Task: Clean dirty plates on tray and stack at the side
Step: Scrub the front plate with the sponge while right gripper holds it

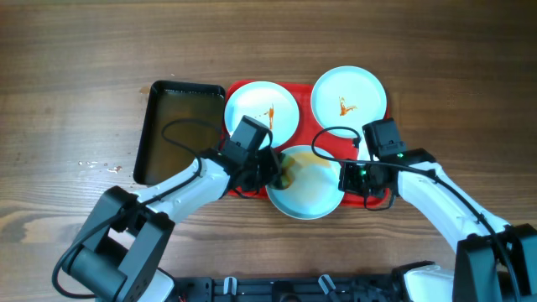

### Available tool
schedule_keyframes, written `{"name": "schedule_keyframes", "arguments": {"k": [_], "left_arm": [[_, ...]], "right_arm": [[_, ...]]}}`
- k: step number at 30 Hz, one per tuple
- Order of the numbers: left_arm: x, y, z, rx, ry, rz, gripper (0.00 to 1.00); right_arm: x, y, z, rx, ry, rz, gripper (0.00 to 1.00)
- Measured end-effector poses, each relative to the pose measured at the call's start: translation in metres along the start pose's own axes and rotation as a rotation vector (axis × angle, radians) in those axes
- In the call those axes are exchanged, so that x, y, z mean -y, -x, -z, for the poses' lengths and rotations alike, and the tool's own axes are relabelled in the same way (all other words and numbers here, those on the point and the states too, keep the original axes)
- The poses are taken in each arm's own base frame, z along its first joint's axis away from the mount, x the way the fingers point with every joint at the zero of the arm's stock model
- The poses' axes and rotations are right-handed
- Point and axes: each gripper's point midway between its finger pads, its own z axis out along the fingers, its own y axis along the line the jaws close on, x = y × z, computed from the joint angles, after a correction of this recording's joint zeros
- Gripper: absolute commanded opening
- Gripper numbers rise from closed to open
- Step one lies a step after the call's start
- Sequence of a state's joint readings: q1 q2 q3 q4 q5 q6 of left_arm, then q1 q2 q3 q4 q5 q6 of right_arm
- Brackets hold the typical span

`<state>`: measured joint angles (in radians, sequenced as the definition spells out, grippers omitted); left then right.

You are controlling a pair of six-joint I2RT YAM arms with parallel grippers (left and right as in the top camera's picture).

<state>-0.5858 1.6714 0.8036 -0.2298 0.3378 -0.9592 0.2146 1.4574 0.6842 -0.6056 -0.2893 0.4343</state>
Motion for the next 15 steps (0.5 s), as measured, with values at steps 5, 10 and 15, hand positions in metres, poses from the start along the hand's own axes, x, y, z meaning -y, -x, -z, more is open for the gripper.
{"name": "schedule_keyframes", "arguments": {"k": [5,10,15], "left_arm": [[0.039,0.017,0.03,0.104,-0.148,-0.207,0.04],[0.074,0.025,0.075,0.229,-0.263,-0.376,0.04],[0.046,0.035,0.071,0.265,-0.124,-0.394,0.04]], "right_arm": [[0.011,0.005,0.002,0.029,-0.066,0.003,0.04],[0.014,0.006,0.002,0.036,-0.079,0.005,0.04],[0.014,0.007,0.002,0.04,-0.081,0.008,0.04]]}}
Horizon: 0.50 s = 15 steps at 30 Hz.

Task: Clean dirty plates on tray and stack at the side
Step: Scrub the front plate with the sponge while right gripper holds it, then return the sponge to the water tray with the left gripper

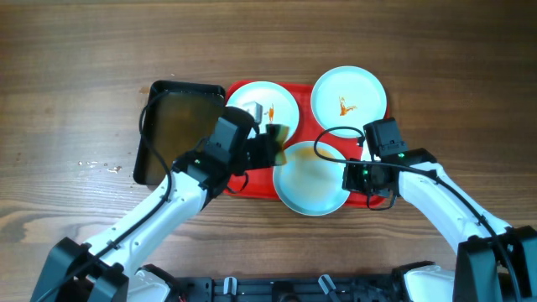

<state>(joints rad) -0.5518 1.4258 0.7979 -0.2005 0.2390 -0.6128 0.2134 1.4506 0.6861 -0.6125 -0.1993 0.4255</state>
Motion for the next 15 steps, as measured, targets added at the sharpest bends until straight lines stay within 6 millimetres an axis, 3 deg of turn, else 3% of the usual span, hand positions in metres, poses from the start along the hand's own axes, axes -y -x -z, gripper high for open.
{"name": "schedule_keyframes", "arguments": {"k": [4,7,8,11,15], "left_arm": [[-0.048,0.031,0.018,0.085,0.135,-0.051,0.04],[-0.106,0.069,0.048,0.199,0.274,0.011,0.04],[-0.121,0.073,0.054,0.205,0.31,0.018,0.04],[-0.153,0.066,0.051,0.149,0.389,0.003,0.04],[-0.186,0.04,0.027,0.014,0.449,0.02,0.04]], "right_arm": [[0.0,0.0,0.0,0.002,-0.002,0.0,0.04],[0.001,0.001,0.0,0.005,-0.005,0.0,0.04],[0.001,0.001,0.0,0.005,-0.006,0.003,0.04],[0.001,0.001,0.0,0.006,-0.008,0.011,0.04],[0.001,0.001,0.001,0.006,-0.008,0.012,0.04]]}}
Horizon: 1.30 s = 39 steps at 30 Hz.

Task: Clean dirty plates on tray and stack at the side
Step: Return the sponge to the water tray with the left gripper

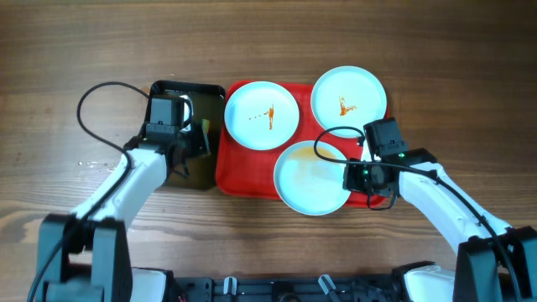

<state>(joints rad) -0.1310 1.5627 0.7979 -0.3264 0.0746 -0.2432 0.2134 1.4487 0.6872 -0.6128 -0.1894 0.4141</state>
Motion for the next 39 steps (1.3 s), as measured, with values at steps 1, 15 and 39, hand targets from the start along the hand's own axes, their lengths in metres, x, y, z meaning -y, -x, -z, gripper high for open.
{"name": "schedule_keyframes", "arguments": {"k": [1,15,39], "left_arm": [[-0.002,-0.005,-0.006,-0.023,0.007,-0.002,0.05],[-0.009,0.014,-0.015,0.056,0.053,-0.026,1.0],[-0.003,0.011,-0.031,0.035,0.025,-0.031,0.65]], "right_arm": [[0.0,0.0,0.0,0.0,0.0,0.0,0.04],[0.0,0.0,0.0,0.0,0.0,0.0,0.04],[0.001,-0.002,0.0,-0.007,-0.003,0.006,0.04]]}}
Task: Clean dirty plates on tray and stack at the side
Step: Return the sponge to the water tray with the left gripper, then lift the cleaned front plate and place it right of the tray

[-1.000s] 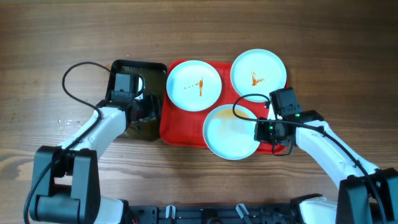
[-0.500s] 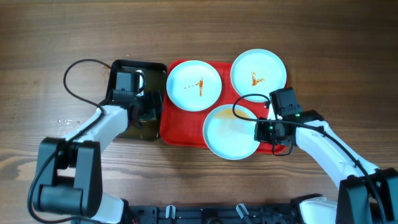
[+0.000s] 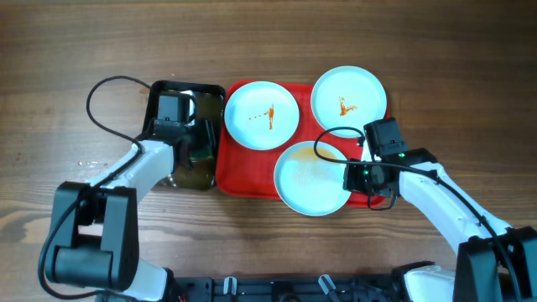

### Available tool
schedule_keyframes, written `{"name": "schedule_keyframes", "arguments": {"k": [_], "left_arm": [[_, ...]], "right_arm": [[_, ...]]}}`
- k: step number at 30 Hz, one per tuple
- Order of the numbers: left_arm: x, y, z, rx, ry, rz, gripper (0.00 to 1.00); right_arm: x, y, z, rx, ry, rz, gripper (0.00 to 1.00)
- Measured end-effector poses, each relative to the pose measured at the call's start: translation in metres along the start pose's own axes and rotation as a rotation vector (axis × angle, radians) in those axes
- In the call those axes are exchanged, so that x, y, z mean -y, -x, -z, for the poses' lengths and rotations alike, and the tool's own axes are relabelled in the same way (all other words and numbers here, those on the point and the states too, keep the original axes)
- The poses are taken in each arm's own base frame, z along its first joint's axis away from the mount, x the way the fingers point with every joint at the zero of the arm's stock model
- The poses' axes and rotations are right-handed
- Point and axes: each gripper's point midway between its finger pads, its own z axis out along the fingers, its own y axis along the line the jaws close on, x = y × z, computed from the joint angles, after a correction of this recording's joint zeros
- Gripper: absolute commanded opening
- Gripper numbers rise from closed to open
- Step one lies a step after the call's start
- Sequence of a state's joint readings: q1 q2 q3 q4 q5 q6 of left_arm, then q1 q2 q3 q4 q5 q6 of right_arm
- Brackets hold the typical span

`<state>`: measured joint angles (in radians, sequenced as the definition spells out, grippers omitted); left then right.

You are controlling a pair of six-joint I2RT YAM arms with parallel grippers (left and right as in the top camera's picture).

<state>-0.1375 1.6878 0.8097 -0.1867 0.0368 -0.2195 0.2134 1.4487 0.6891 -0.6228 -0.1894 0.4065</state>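
A red tray (image 3: pixel 243 172) carries three white plates. The back-left plate (image 3: pixel 261 115) and the back-right plate (image 3: pixel 349 96) each bear an orange-red smear. The front plate (image 3: pixel 310 178) looks wiped, with only a faint film. My right gripper (image 3: pixel 351 176) is shut on that plate's right rim. My left gripper (image 3: pixel 200 144) is down inside the black bin (image 3: pixel 159 92) to the left of the tray, shut on a yellow-green sponge (image 3: pixel 204 138) that barely shows between the fingers.
The black bin holds dark liquid and touches the tray's left edge. The back-right plate overhangs the tray's right corner. Bare wooden table lies to the left, right and far side. A few small specks lie on the wood left of the bin.
My left gripper has sunk a little lower into the black bin and turned slightly, so the sponge shows less. The right gripper and all three plates are where they were.
My left gripper first pressed the sponge on the front plate's left side while the right gripper held its rim. Then the sponge was lifted off toward the back-left plate. Later it was over the black bin, and now sits inside it.
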Motion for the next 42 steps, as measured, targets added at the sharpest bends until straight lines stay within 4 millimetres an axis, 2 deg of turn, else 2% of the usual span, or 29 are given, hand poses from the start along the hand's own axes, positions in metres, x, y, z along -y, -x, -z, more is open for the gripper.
{"name": "schedule_keyframes", "arguments": {"k": [2,3,4,5,6,12,13,14,15,17,22,24,27,34,36,42], "left_arm": [[0.001,-0.013,0.002,-0.058,-0.014,0.004,0.65],[0.002,-0.017,0.003,-0.074,-0.022,0.005,0.61],[0.004,-0.02,0.005,-0.086,-0.033,0.006,0.52],[0.006,-0.021,0.005,-0.09,-0.041,0.004,0.19],[0.008,-0.023,0.005,-0.096,-0.048,0.002,0.04],[0.012,-0.021,0.004,-0.082,-0.061,-0.004,0.04],[0.01,-0.021,0.004,-0.081,-0.052,-0.004,0.13],[0.01,-0.021,0.004,-0.083,-0.047,-0.004,0.46],[0.009,-0.021,0.005,-0.084,-0.042,-0.006,0.56],[0.008,-0.019,0.008,-0.088,-0.028,-0.004,0.72],[-0.001,-0.039,0.017,-0.181,0.012,-0.001,0.8],[-0.004,-0.046,0.019,-0.209,0.028,0.003,0.8],[-0.005,-0.048,0.02,-0.216,0.031,0.003,0.8],[-0.005,-0.048,0.02,-0.216,0.031,0.003,0.8],[-0.005,-0.048,0.02,-0.216,0.031,0.003,0.8],[-0.005,-0.047,0.02,-0.216,0.031,0.003,0.81]], "right_arm": [[0.0,0.0,0.0,-0.001,0.0,0.0,0.04],[0.0,0.0,0.0,-0.001,-0.001,0.0,0.04],[0.0,0.0,0.0,-0.001,0.0,0.0,0.04],[0.0,0.0,0.0,-0.001,-0.001,0.0,0.04],[0.0,0.0,0.0,-0.001,0.0,0.0,0.04],[0.0,0.0,0.0,-0.001,0.0,0.0,0.04],[0.0,0.0,0.0,-0.001,0.0,0.001,0.04],[0.0,0.0,0.0,-0.001,-0.001,0.004,0.1],[0.0,0.0,0.0,0.0,0.0,0.007,0.24],[0.001,0.002,0.0,0.009,-0.004,0.016,0.28],[-0.004,0.007,0.0,0.03,0.019,0.025,0.27],[-0.005,0.007,0.0,0.028,0.025,0.025,0.21],[-0.005,0.004,-0.005,0.004,0.026,0.014,0.04],[-0.015,0.001,-0.006,-0.022,0.085,0.029,0.04],[-0.018,0.005,0.0,-0.003,0.092,0.056,0.04],[-0.031,0.054,0.058,0.25,0.073,0.134,0.04]]}}
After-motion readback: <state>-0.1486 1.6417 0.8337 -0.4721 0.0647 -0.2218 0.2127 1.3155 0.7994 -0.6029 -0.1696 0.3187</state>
